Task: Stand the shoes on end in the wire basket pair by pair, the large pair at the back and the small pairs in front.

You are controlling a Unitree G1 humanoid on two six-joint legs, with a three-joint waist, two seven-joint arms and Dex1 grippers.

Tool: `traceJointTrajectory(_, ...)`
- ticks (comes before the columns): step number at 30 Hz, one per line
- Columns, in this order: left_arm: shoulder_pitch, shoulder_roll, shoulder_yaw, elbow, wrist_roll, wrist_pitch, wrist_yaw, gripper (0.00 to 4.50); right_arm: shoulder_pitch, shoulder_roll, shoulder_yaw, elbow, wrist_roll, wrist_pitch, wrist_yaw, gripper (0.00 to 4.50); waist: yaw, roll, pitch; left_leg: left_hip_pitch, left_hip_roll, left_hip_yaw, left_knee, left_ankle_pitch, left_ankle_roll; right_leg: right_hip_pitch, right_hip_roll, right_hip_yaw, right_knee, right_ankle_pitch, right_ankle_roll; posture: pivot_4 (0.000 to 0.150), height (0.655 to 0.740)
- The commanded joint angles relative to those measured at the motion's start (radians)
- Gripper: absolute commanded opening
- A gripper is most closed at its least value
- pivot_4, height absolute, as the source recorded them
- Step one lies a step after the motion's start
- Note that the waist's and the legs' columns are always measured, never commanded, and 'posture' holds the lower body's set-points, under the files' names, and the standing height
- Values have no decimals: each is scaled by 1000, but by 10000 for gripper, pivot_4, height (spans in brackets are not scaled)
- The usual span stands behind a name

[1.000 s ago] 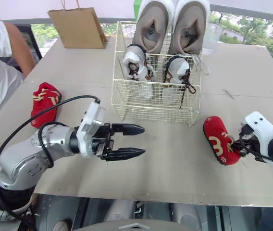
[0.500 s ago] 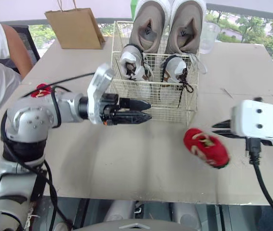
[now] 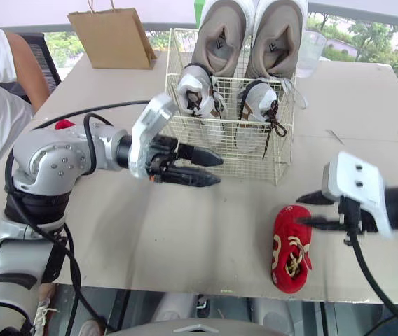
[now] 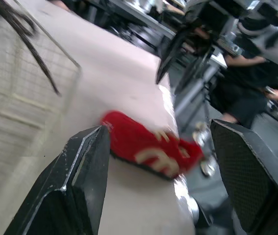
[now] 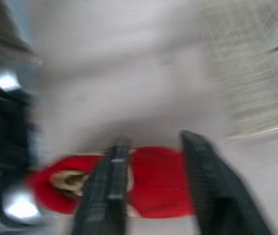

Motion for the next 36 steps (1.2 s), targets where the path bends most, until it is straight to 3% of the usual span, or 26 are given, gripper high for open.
traceJointTrajectory(1, 62, 65, -24, -106, 81, -131, -119, 35555, 125, 61, -115, -105, 111, 165, -133, 31510, 1, 0, 0, 0, 0, 0, 0, 0, 0, 0, 0, 0, 0, 0, 0, 1500, 7400)
traceJointTrajectory(7, 121, 58, 3, -145, 70, -130, -88, 35555, 324, 235, -151, -163, 262, 271, -515, 31510, 3, -2, -1, 2, -1, 0, 2, -3, 5, 3, 0, 0, 0, 0, 0, 1500, 7400)
traceJointTrajectory(11, 138, 49, 11, -160, 60, -122, -63, 35555, 352, 342, -20, -144, 273, 274, -803, 31510, -3, -4, -2, 3, 0, 0, 2, -3, 5, 3, 4, 1, 1, 0, 1, 1500, 7400)
traceJointTrajectory(14, 139, 43, 12, -169, 52, -117, -48, 35555, 332, 371, 100, -128, 214, 293, -923, 31510, -5, -3, -2, 3, 0, 1, 1, -3, 5, 2, 5, 2, 1, 0, 0, 1500, 7400)
traceJointTrajectory(20, 146, 37, 24, -178, 31, -106, -16, 35555, 248, 434, 305, -74, 136, 293, -1046, 5229, -8, -17, -11, 4, 1, 1, 1, -3, 5, 3, 7, 3, 1, 0, 0, 1500, 7400)
traceJointTrajectory(22, 147, 35, 26, -179, 29, -105, -8, 35555, 237, 418, 338, -72, 96, 294, -1046, 940, -13, -23, -14, 5, 2, 1, 1, -3, 5, 4, 7, 2, 0, -2, -3, 1500, 7400)
traceJointTrajectory(27, 146, 22, 36, -161, 35, -112, 13, 35555, 247, 260, 274, -143, -15, 191, -896, 940, -17, -22, -15, 9, 3, 0, 2, -3, 5, 10, 3, 1, -5, -3, -2, 1500, 7400)
traceJointTrajectory(31, 140, -7, 55, -140, -1, -82, 36, 35555, 311, 68, 71, -167, -103, -79, -483, 940, -11, -15, -10, 7, 1, 0, 2, -3, 5, 9, 4, 0, -6, -3, 0, 1500, 7400)
traceJointTrajectory(36, 91, -14, 50, -82, 0, -66, 22, 35555, 278, -20, -104, -128, -234, -316, -44, 940, -1, -10, -7, 6, 3, -2, 0, -3, 5, 8, 10, -1, -6, 0, 0, 1500, 7400)
